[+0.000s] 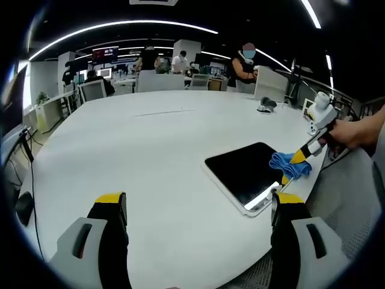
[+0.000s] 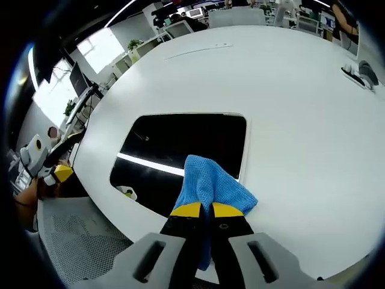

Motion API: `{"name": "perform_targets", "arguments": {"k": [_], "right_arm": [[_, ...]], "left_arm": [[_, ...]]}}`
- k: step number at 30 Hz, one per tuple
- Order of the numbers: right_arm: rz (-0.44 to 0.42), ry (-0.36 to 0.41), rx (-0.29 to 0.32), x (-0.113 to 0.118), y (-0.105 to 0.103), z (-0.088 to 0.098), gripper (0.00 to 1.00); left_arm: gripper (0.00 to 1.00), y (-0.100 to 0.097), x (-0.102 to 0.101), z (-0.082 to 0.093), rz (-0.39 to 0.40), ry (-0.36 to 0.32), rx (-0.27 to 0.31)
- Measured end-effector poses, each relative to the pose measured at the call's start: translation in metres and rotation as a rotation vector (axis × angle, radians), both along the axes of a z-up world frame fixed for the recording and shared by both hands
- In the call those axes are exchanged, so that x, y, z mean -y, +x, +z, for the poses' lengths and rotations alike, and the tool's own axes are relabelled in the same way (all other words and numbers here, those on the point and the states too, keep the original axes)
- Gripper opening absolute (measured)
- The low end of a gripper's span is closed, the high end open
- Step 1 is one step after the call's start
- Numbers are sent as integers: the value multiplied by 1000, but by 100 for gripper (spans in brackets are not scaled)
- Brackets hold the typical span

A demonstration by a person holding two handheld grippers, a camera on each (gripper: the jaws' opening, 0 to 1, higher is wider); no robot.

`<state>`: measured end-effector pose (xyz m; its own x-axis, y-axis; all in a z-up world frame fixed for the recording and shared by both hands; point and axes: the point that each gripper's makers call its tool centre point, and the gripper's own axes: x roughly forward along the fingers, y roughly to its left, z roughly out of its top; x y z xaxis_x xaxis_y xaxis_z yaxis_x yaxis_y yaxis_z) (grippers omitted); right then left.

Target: Wipe the mirror surface with the cleaning cloth until all visible marks leave the cleaned area.

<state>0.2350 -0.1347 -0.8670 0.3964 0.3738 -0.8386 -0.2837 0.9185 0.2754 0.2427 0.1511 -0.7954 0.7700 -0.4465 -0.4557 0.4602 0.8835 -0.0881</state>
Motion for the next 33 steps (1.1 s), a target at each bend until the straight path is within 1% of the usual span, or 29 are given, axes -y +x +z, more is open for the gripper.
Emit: {"name": "perform_targets", "arguments": {"k": [4,9,14,23,33], "right_arm": [[-11,3,7,1,4,0,0],[-26,0,13,2,16,0,0],[-29,-8,24,5,31,0,0],[-40,-14,31,7,50,0,0],[-40,-27,32,10,72,0,0]], "left_arm": [[99,3,-3,3,4,-1,5],[99,6,-6,2,33,-18,-11],[99,7,-4,3,32,-18,-10],[99,9,-5,8,33,-14,2],[99,10,-3,5,34,-17,-4]]}}
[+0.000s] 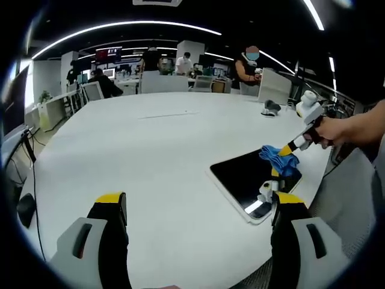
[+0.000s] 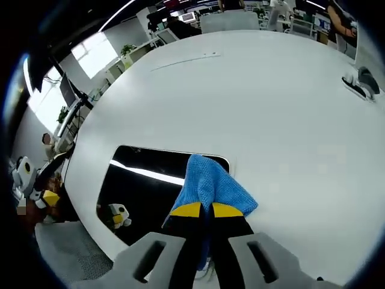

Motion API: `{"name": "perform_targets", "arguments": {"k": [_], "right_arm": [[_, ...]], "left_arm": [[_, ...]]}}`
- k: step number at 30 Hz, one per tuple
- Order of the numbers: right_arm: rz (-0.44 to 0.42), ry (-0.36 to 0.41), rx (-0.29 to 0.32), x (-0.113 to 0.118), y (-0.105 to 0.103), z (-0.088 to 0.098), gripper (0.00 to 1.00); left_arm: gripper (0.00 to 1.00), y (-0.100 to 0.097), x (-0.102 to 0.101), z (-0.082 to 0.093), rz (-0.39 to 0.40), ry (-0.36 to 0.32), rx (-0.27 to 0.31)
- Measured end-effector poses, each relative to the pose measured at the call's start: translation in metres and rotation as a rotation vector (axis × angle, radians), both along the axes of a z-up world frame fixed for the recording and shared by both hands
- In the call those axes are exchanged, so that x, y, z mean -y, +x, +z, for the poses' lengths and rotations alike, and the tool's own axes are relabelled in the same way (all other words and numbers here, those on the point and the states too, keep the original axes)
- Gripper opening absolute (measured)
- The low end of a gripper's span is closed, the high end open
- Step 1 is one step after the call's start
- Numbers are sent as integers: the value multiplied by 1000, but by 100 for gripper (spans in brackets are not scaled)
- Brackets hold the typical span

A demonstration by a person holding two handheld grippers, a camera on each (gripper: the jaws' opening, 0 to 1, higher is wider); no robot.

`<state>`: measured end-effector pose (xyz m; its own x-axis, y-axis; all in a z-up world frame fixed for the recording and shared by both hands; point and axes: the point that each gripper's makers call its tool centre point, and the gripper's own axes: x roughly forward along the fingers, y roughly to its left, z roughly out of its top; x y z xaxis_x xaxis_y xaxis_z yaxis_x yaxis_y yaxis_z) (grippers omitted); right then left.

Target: Wipe the mirror surface with the cleaning cloth until all visible marks leave the cleaned area.

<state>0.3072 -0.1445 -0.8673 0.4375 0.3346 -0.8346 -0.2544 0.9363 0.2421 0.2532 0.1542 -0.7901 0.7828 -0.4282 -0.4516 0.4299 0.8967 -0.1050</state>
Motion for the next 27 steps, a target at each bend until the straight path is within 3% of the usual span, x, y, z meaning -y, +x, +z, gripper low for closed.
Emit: {"name": "perform_targets", "arguments": {"k": [16,27], "right_arm": [[11,-35,11,0,38,1,0],[8,-39,15,-1,44,1,0]], "left_arm": [[99,3,1,-2,-3,-4,-11],[99,5,1,-3,3,-11,-13]]}}
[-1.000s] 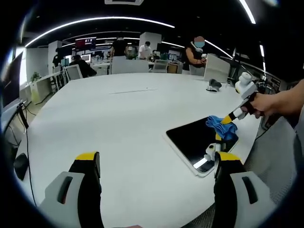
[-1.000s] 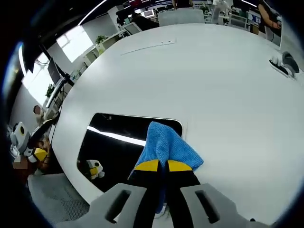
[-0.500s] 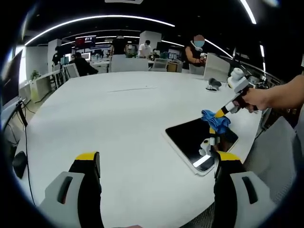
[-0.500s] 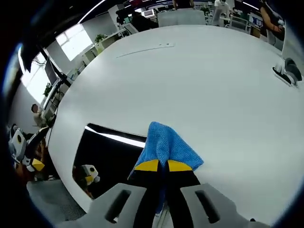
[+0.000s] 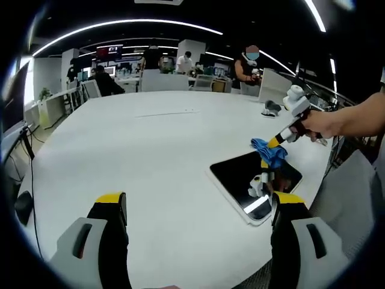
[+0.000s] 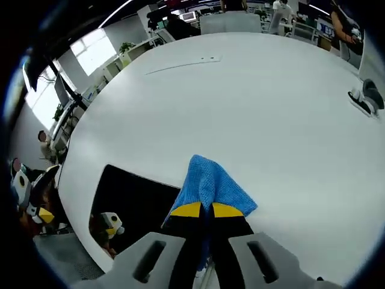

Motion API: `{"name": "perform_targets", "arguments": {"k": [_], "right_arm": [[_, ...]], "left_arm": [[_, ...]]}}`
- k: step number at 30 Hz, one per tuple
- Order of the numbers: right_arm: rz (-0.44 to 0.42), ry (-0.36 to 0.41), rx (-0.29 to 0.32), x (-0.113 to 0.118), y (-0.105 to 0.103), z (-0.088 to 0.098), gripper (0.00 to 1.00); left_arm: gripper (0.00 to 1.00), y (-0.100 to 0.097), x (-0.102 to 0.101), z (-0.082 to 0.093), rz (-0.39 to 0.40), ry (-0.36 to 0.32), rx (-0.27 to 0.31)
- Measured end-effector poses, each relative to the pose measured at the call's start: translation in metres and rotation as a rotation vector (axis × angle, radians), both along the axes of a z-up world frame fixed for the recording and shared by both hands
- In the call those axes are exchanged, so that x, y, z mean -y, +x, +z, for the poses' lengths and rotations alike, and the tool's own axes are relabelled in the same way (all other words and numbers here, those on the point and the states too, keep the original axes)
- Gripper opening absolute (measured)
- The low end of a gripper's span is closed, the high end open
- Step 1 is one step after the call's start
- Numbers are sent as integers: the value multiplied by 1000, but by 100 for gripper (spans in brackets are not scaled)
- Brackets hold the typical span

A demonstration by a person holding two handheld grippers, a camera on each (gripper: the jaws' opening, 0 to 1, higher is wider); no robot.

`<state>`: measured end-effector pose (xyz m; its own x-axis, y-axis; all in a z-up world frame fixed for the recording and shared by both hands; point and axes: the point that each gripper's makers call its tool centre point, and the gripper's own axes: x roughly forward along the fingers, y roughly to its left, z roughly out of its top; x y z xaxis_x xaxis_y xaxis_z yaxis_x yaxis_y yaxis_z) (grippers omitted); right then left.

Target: Wipe the mirror surface with the cleaning cloth until all visible marks leave the cleaned area.

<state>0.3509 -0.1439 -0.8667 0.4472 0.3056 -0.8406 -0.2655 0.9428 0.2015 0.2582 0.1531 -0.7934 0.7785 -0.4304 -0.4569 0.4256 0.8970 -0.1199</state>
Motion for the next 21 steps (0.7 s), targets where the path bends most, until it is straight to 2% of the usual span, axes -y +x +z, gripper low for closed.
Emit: {"name": "perform_targets", "arguments": {"k": [4,11,16,19,21], "right_arm": [[7,-7,16,1,-2,3,0],[12,7,67,17,-1,34,0],[-7,9,85,44,-9,51,0],[-15,-25,100,62,-16,55,0],[-35,-21,90,73,-23,54,0]], "left_arm": [[99,0,1,1,-1,-3,2],[99,3,-1,3,8,-8,9],[99,3,0,3,8,-9,10],[99,3,1,4,3,-6,11],[99,4,2,4,0,-6,12]]}}
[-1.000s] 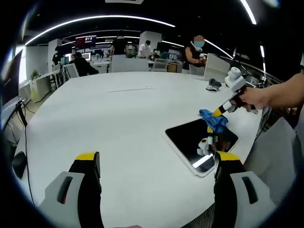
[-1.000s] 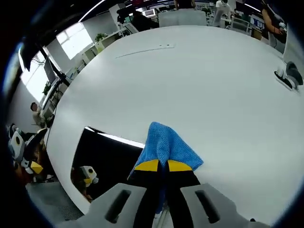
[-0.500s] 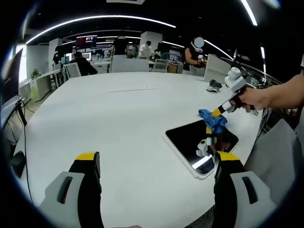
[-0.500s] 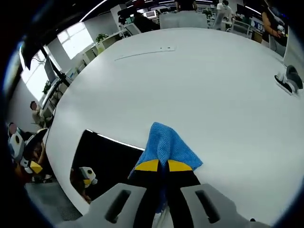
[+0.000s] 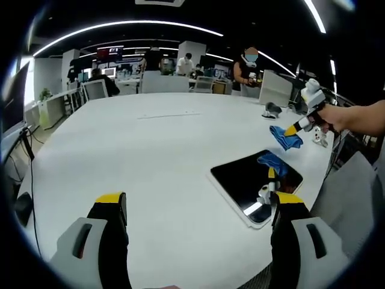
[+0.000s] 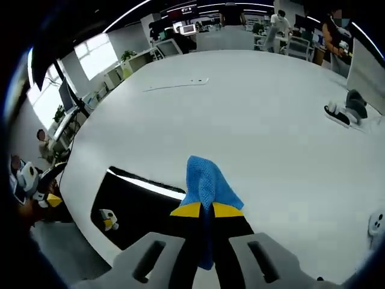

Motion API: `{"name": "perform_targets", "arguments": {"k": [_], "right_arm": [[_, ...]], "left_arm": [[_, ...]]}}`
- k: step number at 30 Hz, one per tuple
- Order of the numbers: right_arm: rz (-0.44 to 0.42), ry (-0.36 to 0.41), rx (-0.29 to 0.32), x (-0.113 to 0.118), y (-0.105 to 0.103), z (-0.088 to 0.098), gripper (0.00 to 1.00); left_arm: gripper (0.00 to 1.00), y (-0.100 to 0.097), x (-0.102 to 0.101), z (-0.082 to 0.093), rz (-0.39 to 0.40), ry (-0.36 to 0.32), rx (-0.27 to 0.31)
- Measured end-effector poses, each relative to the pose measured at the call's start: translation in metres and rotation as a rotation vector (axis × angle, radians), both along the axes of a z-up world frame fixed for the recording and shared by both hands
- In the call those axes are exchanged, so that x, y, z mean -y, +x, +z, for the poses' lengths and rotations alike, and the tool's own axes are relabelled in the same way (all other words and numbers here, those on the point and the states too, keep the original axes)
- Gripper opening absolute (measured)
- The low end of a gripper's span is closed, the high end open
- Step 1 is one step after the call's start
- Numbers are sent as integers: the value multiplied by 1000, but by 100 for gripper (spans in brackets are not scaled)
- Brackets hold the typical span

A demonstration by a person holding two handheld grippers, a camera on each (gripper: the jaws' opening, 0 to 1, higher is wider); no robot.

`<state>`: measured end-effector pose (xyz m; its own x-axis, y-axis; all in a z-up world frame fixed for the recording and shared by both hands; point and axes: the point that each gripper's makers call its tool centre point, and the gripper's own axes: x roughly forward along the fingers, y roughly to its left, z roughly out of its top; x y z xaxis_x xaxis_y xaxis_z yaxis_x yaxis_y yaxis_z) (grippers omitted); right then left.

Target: Wipe the mirror surface with the cleaning cloth until all visible marks leave the cleaned area.

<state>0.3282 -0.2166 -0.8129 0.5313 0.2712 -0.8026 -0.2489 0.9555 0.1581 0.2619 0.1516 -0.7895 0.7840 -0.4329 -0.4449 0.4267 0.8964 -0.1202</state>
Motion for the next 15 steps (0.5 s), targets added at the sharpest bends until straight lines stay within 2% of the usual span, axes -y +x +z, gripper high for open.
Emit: {"name": "perform_targets", "arguments": {"k": [8,15], "right_arm": [[-36,1,-59,22,-20,-23,0],[-44,22,-92,18,-26,-43,0]], "left_arm": [[99,1,0,3,-15,17,3],[99,-1,-9,4,7,28,0]]}}
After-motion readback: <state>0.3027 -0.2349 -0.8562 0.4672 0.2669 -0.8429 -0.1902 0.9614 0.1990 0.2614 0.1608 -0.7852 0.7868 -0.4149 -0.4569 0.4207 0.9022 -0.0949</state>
